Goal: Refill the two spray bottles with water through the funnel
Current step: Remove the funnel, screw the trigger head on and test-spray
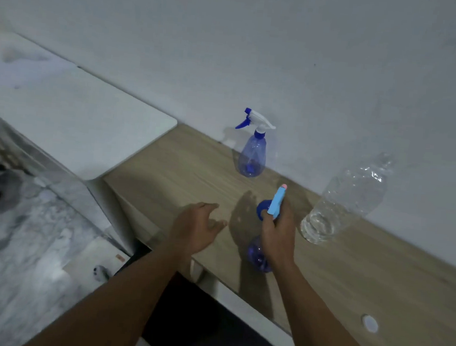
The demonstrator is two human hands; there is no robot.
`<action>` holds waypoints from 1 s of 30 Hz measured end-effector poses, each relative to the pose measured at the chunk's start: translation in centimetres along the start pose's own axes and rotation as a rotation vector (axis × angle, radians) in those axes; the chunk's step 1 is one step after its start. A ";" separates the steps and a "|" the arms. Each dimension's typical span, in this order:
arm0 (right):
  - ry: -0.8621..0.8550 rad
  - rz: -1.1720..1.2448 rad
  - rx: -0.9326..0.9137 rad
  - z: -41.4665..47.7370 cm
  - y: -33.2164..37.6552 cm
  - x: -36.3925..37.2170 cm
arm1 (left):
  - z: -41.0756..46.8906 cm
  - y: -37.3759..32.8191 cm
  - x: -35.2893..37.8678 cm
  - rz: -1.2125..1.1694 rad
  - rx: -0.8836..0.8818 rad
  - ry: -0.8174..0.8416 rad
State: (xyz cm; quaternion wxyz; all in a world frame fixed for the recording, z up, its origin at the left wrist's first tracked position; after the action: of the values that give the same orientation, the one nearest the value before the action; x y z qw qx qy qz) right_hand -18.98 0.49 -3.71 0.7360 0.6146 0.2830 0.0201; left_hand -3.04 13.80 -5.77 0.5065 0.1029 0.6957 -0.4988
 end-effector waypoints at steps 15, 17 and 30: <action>0.427 -0.216 0.250 -5.5 7.0 2.8 | -1.2 2.3 -11.9 0.328 -0.169 0.153; 0.394 -0.240 0.269 -6.1 7.5 2.5 | -1.6 2.4 -12.4 0.320 -0.181 0.167; 0.318 -0.192 0.221 -8.3 9.6 1.3 | -3.1 2.3 -14.1 0.288 -0.175 0.187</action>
State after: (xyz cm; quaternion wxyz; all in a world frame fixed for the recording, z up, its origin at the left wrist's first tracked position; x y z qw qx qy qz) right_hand -18.53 10.72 3.90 0.6090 0.6508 0.4532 0.0155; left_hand 3.14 22.46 4.27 0.5127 0.2032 0.7585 -0.3471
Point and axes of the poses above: each hand's wrist, its own z-axis towards the middle knuckle, its own x-axis out of the palm, y = z × x, the point moved 5 cm from there along z, towards the middle knuckle, and after that the axes turned 2 degrees about y, right-handed, at the moved point
